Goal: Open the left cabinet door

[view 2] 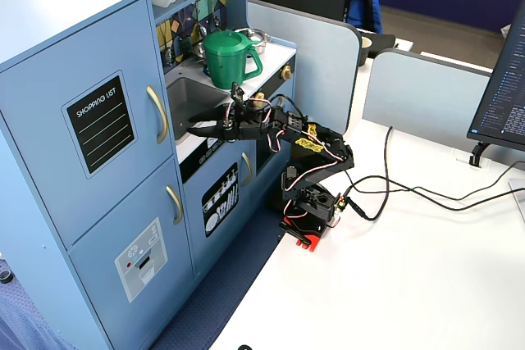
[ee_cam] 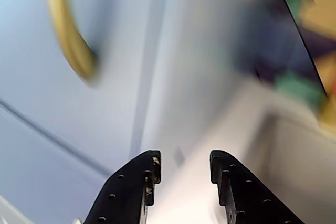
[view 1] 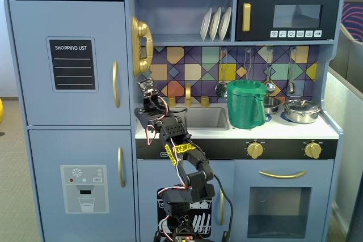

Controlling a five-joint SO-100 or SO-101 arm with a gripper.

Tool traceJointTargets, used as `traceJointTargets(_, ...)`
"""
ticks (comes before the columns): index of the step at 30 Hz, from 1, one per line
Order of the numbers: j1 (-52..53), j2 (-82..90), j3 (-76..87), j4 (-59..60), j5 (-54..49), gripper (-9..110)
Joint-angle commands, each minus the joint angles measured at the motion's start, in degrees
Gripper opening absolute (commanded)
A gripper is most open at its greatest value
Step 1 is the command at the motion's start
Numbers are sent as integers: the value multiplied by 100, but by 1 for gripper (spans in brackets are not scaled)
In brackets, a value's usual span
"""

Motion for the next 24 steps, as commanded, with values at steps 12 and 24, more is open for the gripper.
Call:
traceJointTargets(12, -642, -756, -1441, -334, 202, 7)
traceJointTargets(24, -1028, -1521, -1846, -747, 149, 7)
